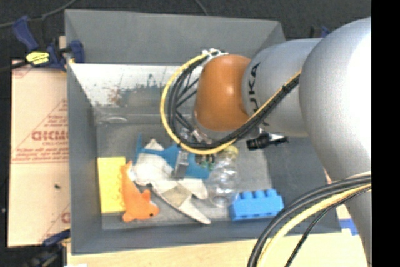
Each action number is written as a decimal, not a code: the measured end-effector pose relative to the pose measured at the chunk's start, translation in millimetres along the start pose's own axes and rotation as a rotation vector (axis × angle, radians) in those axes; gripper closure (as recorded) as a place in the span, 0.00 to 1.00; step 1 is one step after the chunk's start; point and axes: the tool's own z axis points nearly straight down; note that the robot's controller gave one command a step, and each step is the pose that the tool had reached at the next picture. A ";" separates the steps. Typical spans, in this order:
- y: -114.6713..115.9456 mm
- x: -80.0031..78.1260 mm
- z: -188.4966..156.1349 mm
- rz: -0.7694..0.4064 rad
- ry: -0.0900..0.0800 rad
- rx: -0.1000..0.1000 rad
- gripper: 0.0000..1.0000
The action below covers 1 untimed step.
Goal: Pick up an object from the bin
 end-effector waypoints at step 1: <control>0.1 0.0 0.0 0.001 0.000 0.000 1.00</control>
Offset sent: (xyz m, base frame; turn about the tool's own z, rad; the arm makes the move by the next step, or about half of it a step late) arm 0.0000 0.0000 0.0000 0.0000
